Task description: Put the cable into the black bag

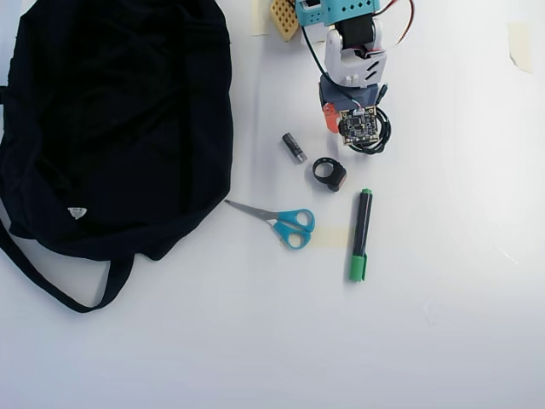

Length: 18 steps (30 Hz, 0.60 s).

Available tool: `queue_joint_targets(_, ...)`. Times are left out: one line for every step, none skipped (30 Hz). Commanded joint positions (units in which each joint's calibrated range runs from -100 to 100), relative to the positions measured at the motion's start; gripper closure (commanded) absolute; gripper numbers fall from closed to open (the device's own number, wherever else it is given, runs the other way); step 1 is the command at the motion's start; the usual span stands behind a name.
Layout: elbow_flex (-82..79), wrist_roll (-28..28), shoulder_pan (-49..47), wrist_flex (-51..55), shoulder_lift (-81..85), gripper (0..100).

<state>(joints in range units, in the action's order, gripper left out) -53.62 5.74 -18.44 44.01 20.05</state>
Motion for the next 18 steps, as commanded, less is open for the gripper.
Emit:
queue_joint_targets(5.19,-1.23,-0.33,0.18,5.59,98)
queue_joint_targets(5.55,-1.23,-0.11,0.18,7.42,98)
queue_joint_targets(5.91,-1.23,0.19,0.18,9.49,98)
queue_joint_targets(6.18,-1.23,0.34,0.18,11.65,98)
queue_joint_targets(6.18,-1.28,0.42,0.18,13.81,98)
queue_joint_targets(6.09,-1.28,0.64,0.18,15.88,98)
queue_joint_targets(5.55,-1.28,0.94,0.18,17.96,98)
queue_joint_targets(5.19,-1.28,1.09,0.26,19.87,98)
queue_joint_targets(5.1,-1.49,1.16,0.69,21.69,98)
queue_joint_targets(4.92,-2.28,1.16,1.9,23.27,98)
queue_joint_targets(4.92,-3.43,1.24,3.45,24.6,98)
queue_joint_targets(4.83,-4.48,1.54,5.0,25.76,98)
queue_joint_targets(4.92,-5.06,2.36,6.03,26.67,98)
queue_joint_targets(5.19,-5.16,3.26,6.55,27.42,98)
queue_joint_targets(5.19,-5.37,3.93,6.55,28.17,98)
queue_joint_targets(5.1,-4.95,4.23,6.55,28.75,98)
queue_joint_targets(5.19,-4.9,4.38,6.55,29.16,98)
queue_joint_targets(5.55,-4.85,4.38,6.55,29.41,98)
